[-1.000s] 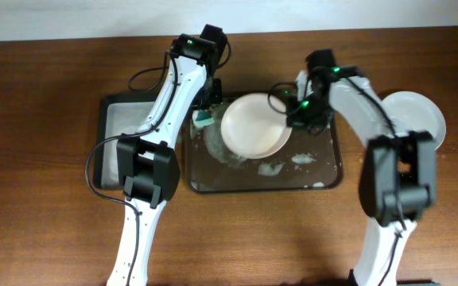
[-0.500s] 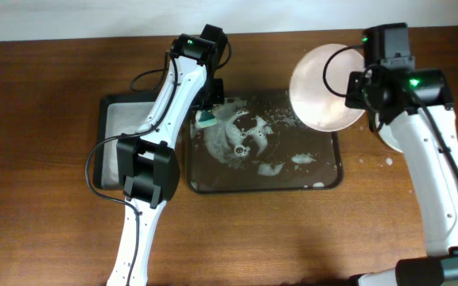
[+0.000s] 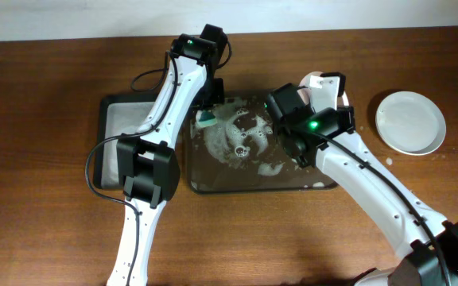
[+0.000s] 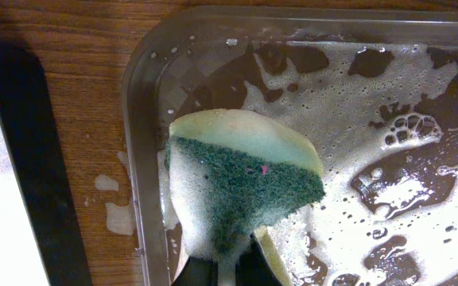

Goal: Clean dirty plates on tray and stack at the side
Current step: 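Raise the plate with the right gripper and carry it rightward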

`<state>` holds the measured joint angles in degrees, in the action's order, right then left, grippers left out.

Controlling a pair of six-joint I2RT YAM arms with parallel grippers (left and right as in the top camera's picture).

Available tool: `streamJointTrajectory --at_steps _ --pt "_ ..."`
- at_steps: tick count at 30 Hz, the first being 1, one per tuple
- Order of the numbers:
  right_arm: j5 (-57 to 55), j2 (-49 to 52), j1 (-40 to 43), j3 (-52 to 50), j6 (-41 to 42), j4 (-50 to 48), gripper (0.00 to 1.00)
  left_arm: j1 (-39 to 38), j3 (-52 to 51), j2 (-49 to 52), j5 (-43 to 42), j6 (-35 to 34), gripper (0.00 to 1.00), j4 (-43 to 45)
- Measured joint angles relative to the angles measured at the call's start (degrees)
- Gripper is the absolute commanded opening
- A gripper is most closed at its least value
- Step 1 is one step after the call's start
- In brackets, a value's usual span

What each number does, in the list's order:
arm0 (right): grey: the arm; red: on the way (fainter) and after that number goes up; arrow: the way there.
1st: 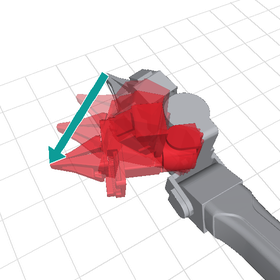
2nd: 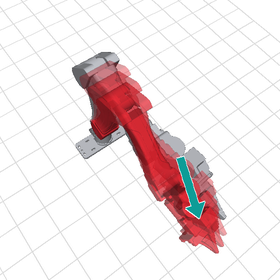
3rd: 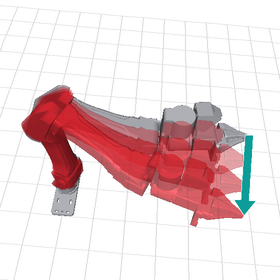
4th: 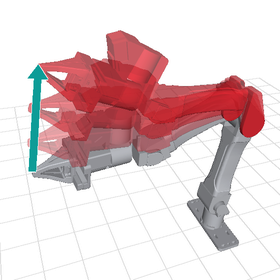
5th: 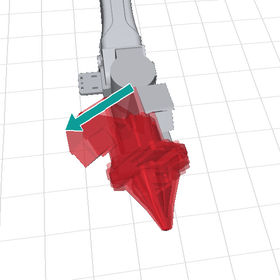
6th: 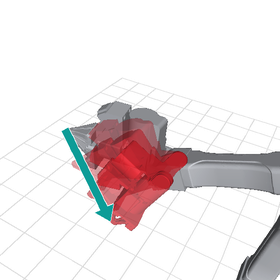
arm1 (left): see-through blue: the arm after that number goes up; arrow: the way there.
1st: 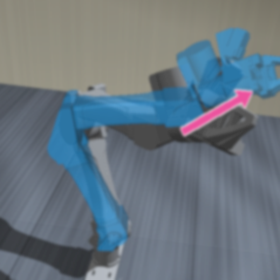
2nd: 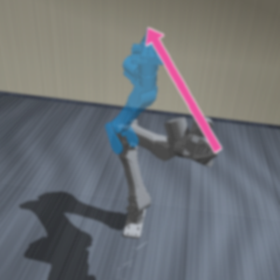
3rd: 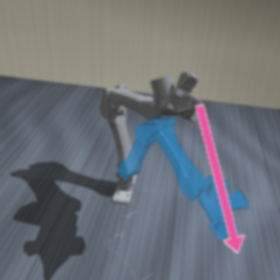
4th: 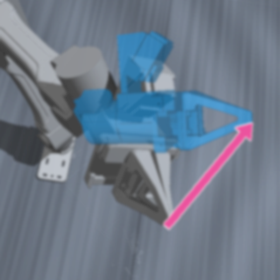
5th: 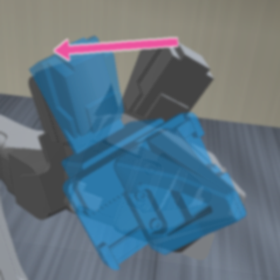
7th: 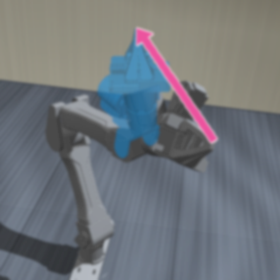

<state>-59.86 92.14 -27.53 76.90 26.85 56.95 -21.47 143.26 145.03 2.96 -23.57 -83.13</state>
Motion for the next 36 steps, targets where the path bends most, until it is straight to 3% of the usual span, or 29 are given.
streamJointTrajectory --at_steps 25,36 --pt "-18.8 0.0 -0.1 -0.3 1.5 -5.3 0.04 0.0 0.0 0.0 0.0 0.0 0.01 0.0" --pt "-22.3 0.0 -5.2 -0.3 1.5 -5.7 0.04 0.0 0.0 0.0 0.0 0.0 0.01 0.4"
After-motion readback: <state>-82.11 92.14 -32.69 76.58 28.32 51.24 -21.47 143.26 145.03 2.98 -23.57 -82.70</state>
